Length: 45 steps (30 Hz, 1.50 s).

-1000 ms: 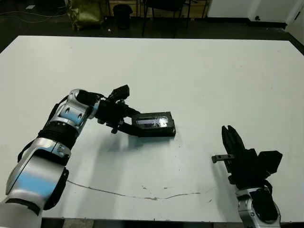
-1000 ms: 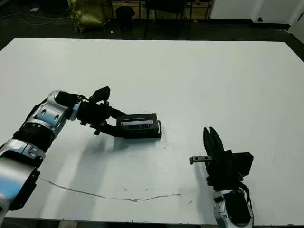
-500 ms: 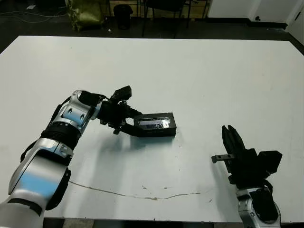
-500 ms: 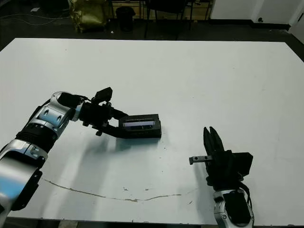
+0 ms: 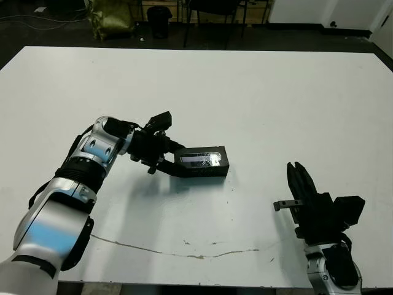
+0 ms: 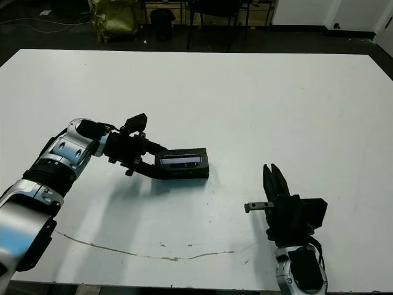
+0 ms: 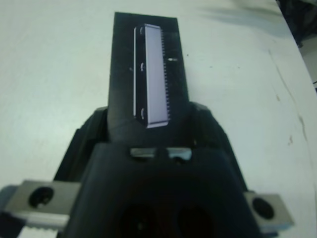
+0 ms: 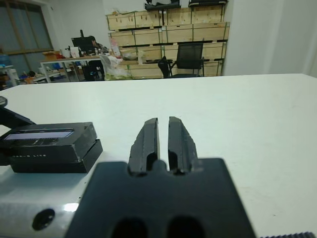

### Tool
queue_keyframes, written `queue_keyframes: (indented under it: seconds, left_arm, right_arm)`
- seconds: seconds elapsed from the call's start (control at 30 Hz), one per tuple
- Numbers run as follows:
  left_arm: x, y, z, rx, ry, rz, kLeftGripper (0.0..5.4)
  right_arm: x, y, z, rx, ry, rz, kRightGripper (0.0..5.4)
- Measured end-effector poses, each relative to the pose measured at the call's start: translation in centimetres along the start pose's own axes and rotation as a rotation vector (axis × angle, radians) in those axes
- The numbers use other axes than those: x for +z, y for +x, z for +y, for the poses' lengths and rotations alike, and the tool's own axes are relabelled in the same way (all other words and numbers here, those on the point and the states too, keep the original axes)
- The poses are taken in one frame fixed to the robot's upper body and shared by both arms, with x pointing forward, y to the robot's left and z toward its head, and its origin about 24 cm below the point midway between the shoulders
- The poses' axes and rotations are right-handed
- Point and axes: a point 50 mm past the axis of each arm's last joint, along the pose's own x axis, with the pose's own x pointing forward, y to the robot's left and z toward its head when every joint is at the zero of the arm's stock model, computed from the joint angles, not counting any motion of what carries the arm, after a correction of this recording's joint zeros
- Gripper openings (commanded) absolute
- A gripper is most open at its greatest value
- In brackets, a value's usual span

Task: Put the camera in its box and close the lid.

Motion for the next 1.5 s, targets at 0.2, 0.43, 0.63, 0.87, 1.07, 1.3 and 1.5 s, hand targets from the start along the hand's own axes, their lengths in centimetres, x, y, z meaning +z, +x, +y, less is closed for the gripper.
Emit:
queue_keyframes:
  seconds: [0.2,0.43,0.63,0.87,1.07,1.3,1.5]
  left_arm:
    - [0.02,0.15,0.04,0.002,0.022,0.002,2.46]
    - [0.12,0.30,0.06,0.003,0.032,0.003,2.46]
    - [0.13,0.36,0.08,0.001,0.030,0.003,2.46]
    - [0.16,0.27,0.22,0.005,0.024,0.012,2.46]
    - [0.09,0.15,0.41,0.018,0.023,0.026,2.46]
    - [0.10,-0.06,0.61,0.014,0.009,0.031,2.46]
    - [0.06,-0.07,0.61,0.014,0.009,0.032,2.46]
  right_arm:
    - [-0.01,-0.04,-0.02,-0.018,-0.007,0.007,0.00]
    - [0.03,-0.02,-0.01,-0.015,-0.007,0.006,0.00]
    - [0.13,-0.02,0.03,-0.014,-0.006,0.002,0.00]
    - [0.15,-0.02,0.09,-0.014,-0.013,0.003,0.00]
    - [0.06,-0.01,0.14,-0.009,-0.001,0.005,0.00]
    - [0.00,-0.02,0.16,-0.005,0.013,0.005,0.00]
    - [0.03,-0.01,0.19,-0.003,0.014,0.010,0.00]
